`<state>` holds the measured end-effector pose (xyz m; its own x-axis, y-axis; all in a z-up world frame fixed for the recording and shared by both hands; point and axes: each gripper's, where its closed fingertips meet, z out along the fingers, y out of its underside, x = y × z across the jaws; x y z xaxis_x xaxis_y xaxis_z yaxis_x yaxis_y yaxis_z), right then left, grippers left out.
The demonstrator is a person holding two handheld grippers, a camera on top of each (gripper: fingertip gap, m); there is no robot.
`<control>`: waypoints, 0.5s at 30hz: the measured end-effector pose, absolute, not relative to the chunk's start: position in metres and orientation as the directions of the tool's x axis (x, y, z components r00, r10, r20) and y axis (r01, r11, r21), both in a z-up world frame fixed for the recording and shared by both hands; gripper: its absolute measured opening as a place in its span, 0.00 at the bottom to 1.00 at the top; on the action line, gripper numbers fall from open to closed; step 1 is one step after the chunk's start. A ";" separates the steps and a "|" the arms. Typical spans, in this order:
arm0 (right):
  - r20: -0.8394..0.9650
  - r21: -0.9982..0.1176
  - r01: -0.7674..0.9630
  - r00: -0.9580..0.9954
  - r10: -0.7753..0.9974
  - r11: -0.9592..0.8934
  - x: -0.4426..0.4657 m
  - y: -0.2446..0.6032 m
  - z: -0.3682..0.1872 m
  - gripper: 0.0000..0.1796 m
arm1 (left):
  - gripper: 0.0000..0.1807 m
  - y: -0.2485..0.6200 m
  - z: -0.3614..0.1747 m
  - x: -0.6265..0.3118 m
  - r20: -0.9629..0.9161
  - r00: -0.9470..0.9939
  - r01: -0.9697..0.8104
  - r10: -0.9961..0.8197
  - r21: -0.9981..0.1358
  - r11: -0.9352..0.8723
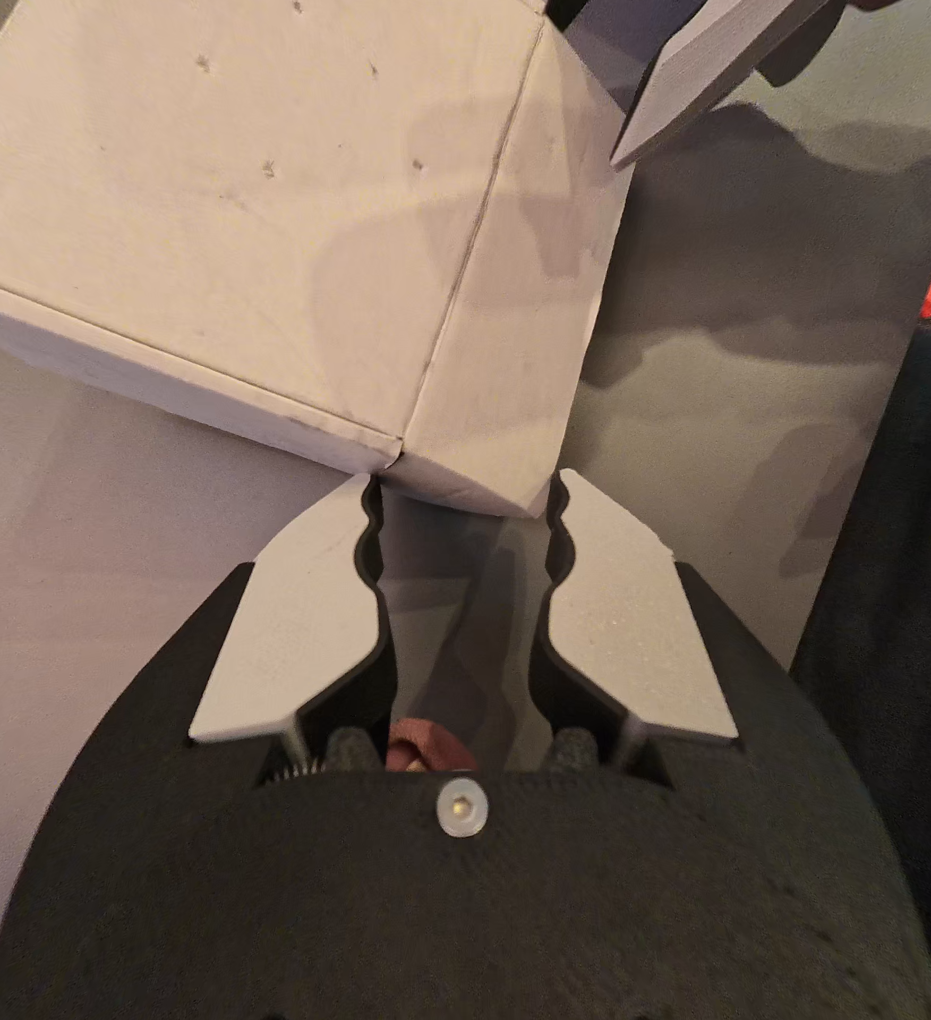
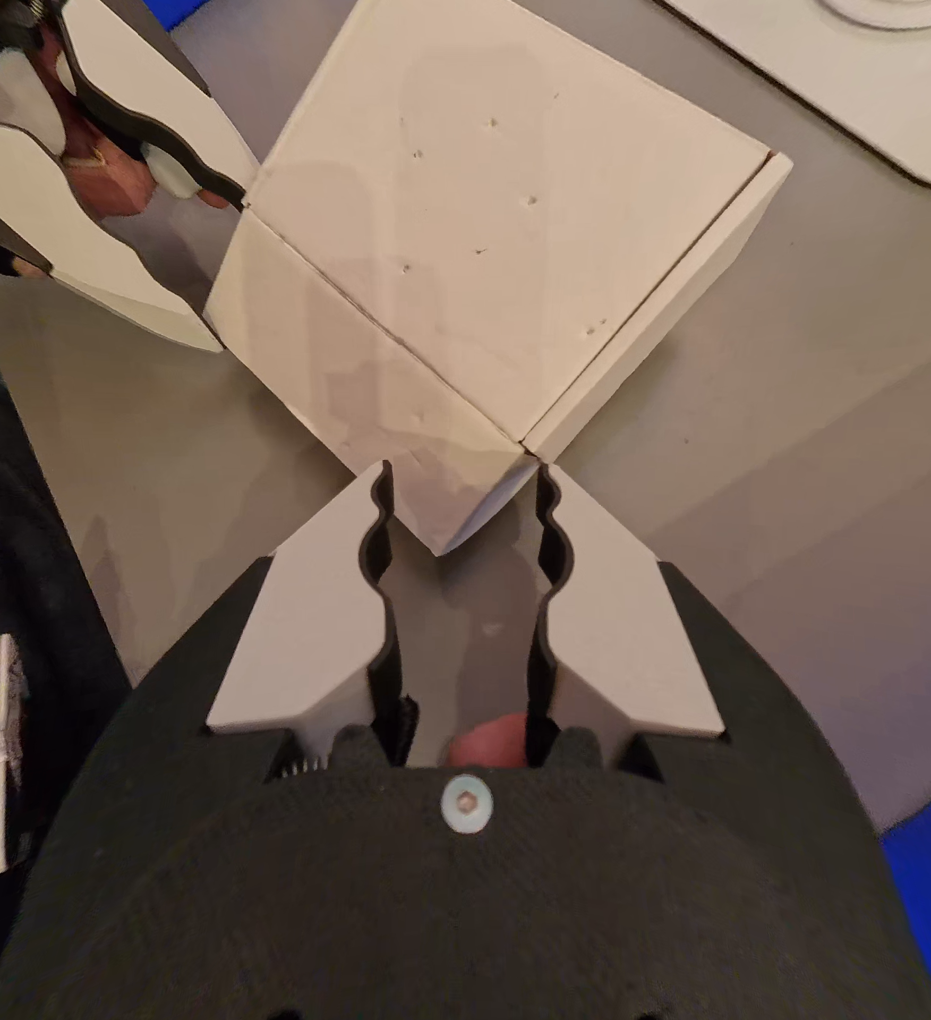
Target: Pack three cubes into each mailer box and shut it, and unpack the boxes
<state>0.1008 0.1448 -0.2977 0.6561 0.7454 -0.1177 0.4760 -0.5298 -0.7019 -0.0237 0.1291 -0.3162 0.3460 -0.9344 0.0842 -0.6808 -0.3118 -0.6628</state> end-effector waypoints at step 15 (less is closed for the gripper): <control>-0.071 -0.700 0.539 0.600 0.797 -0.468 0.094 0.167 -0.303 0.38 | 0.31 0.145 -0.313 -0.025 0.039 0.298 -0.721 -0.954 -0.646 -0.252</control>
<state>0.0942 0.1668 -0.3030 0.5999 0.7969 -0.0714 0.5388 -0.4683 -0.7003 -0.0246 0.1445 -0.3133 0.2981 -0.9538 0.0389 -0.7206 -0.2515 -0.6461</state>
